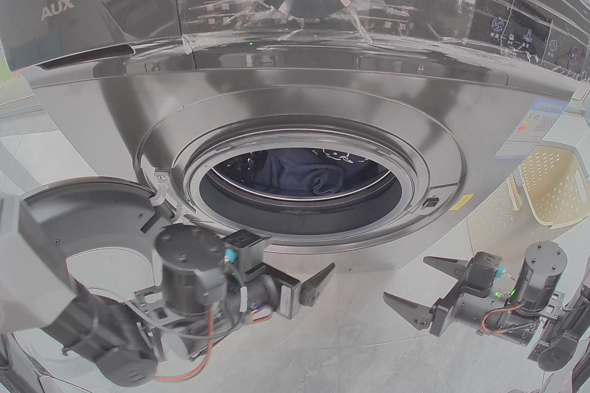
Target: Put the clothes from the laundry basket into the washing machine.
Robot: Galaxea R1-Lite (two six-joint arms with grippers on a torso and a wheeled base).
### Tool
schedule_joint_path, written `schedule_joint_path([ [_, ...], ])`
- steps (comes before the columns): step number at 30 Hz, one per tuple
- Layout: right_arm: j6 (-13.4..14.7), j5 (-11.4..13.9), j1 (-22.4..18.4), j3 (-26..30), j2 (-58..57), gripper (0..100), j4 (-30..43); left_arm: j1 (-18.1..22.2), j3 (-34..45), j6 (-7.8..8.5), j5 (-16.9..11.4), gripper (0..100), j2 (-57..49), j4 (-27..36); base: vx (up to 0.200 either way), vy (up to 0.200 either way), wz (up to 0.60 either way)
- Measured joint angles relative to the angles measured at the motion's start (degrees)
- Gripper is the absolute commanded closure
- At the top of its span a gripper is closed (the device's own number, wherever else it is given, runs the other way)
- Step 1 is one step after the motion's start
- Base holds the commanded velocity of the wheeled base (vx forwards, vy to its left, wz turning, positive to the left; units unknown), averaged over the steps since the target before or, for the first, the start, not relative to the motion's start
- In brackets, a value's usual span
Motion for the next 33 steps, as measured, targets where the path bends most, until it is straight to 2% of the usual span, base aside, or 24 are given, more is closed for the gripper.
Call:
schedule_joint_path([
  [6,0.02,-0.82,-2.15,1.49,-5.16,0,0.26,-1.72,11.04,0.22,0.02,0,-13.46,-0.85,-0.200,0.000,0.00],
  [9,0.00,-2.18,-3.50,1.68,-7.86,0,2.08,-1.99,14.77,0.44,0.13,0,-19.66,-0.60,-0.200,0.000,0.00],
  [12,0.02,-3.88,-4.61,1.72,-11.42,0,6.52,-1.88,18.05,0.79,0.32,0,-25.28,0.24,-0.200,0.000,0.00],
  [18,0.16,-7.31,-5.67,1.77,-20.74,0,17.27,0.11,23.13,2.57,0.49,0,-35.04,2.41,-0.200,0.000,0.00],
  [23,1.51,-10.36,-5.81,1.77,-30.49,0,29.10,4.16,26.67,4.16,0.46,0,-43.83,6.19,-0.200,0.000,0.00],
  [27,2.46,-11.70,-7.28,1.77,-37.39,0,35.78,8.13,28.36,4.95,0.22,0,-52.38,13.98,-0.200,0.000,0.00],
  [33,2.38,-12.39,-12.20,1.77,-49.63,0,47.88,14.58,29.23,5.21,-0.99,0,-65.46,25.27,-0.200,0.000,0.00],
])
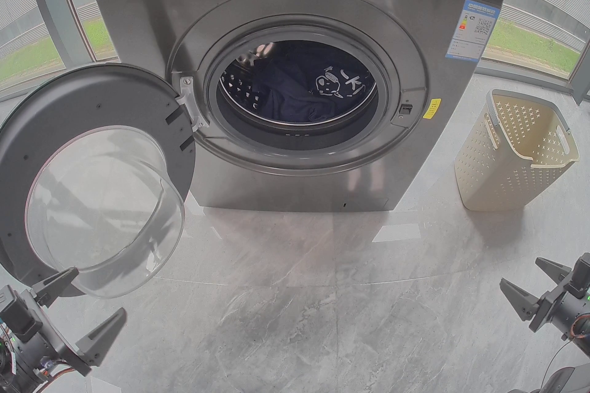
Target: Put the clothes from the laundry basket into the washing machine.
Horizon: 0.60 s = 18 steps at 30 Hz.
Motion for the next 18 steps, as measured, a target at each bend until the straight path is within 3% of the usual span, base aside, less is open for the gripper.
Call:
schedule_joint_path([
  [4,-0.55,-0.09,-3.84,0.00,-9.62,0,8.75,5.03,0.12,-0.02,-1.16,0,-7.97,6.40,-0.200,0.000,0.00],
  [16,-1.99,3.15,-13.79,0.00,-37.46,0,36.01,19.54,0.17,-0.50,-3.01,0,-29.04,27.09,0.000,0.000,0.00],
  [18,-2.24,3.12,-15.06,0.00,-40.98,0,38.32,21.10,0.15,-0.33,-3.15,0,-31.07,28.95,0.000,0.200,0.00],
])
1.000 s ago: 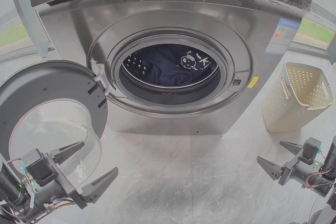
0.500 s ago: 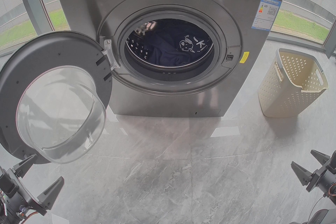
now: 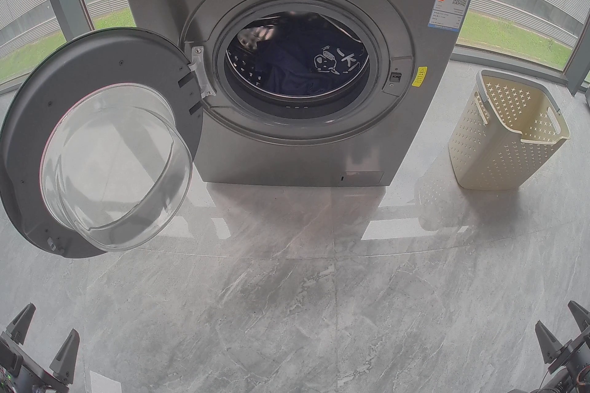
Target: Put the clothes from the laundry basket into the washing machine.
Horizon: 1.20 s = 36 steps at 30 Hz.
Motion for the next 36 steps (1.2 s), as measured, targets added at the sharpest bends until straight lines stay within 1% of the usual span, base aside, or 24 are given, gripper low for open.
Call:
schedule_joint_path([
  [2,-0.77,0.28,-2.49,0.00,-3.30,0,0.83,1.96,0.00,0.38,-0.01,0,-1.99,1.71,0.000,0.200,0.00],
  [3,-0.98,0.52,-3.12,0.00,-3.75,0,0.96,2.24,0.00,0.44,0.05,0,-2.28,2.00,0.000,0.200,0.00],
  [4,-1.50,1.21,-4.69,0.00,-4.74,0,1.39,2.84,0.00,0.60,0.29,0,-2.86,2.60,0.000,0.200,0.00],
  [6,-2.40,2.38,-7.36,0.00,-6.29,0,1.71,3.80,0.00,0.62,1.06,0,-3.75,3.32,0.000,0.200,0.00],
  [8,-3.21,3.45,-9.34,0.00,-7.72,0,1.90,4.44,0.00,0.55,2.67,0,-4.46,3.89,-0.100,0.200,0.00],
  [11,-4.24,5.10,-10.08,0.00,-9.35,0,2.12,5.11,0.00,0.98,5.08,0,-5.18,4.46,-0.133,0.200,0.00],
  [13,-4.74,5.74,-9.83,-0.02,-10.01,0,2.21,5.83,0.00,1.48,5.68,0,-5.56,4.77,0.000,0.200,0.00],
  [16,-4.94,6.07,-9.53,-0.02,-10.67,0,2.23,8.30,0.00,1.61,4.97,0,-6.31,4.96,0.000,0.200,0.00],
  [19,-5.02,6.28,-9.61,-0.02,-11.02,0,2.26,11.14,0.00,1.41,3.91,0,-7.30,5.25,0.000,0.000,0.00],
  [20,-5.07,6.36,-9.63,-0.02,-11.11,0,2.21,11.70,0.02,1.15,3.28,0,-7.72,5.42,0.000,0.000,0.00],
  [22,-5.07,6.39,-9.63,-0.02,-11.24,0,2.26,12.12,0.02,0.30,1.08,0,-8.46,5.75,0.000,0.000,0.00],
  [24,-5.07,6.45,-9.64,-0.02,-11.30,0,2.21,11.90,0.02,-0.77,-1.23,0,-9.01,6.63,0.000,0.200,0.00],
  [25,-5.07,6.42,-9.58,-0.02,-11.35,0,2.21,11.76,0.02,-1.26,-1.93,0,-9.23,7.01,0.000,0.200,0.00],
  [28,-5.02,6.45,-9.53,-0.02,-11.36,0,2.18,11.40,0.00,-1.56,-2.26,0,-9.67,7.18,0.000,0.200,0.00],
  [36,-4.96,6.42,-9.47,-0.02,-11.39,0,2.15,11.28,0.00,-1.58,-2.39,0,-10.08,7.31,0.000,0.200,0.00],
])
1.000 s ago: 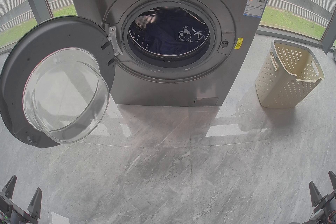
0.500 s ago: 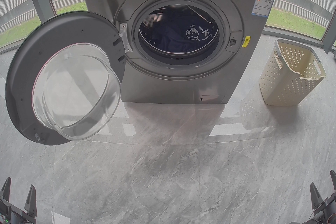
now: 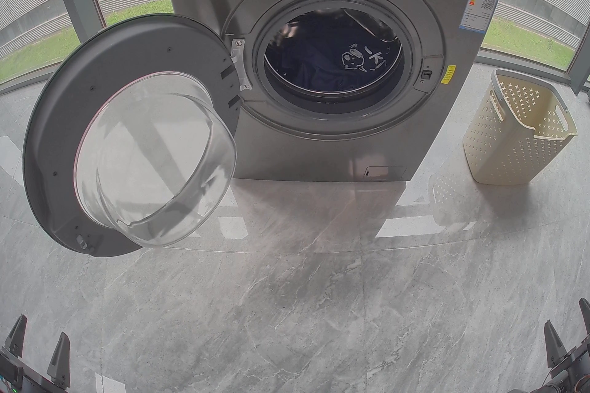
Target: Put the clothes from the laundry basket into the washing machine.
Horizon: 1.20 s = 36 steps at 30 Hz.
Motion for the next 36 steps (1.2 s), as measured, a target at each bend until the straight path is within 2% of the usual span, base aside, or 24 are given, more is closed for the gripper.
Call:
schedule_joint_path([
  [19,0.02,0.00,0.02,0.00,0.02,0,0.06,-0.02,0.00,-0.01,0.06,0,-0.04,-0.04,0.000,0.200,0.00],
  [31,0.02,-0.02,0.02,0.00,0.04,0,0.09,0.17,-0.04,-0.17,0.63,0,0.00,-0.72,0.000,0.000,0.00],
  [34,0.02,-0.02,0.02,0.00,0.06,0,0.06,0.11,-2.56,-0.22,0.37,0,0.00,-0.44,0.000,0.000,0.00],
  [36,0.02,0.00,0.02,0.00,0.06,0,0.06,0.02,-5.99,-0.22,-0.84,0,0.33,0.62,0.000,0.000,0.00],
])
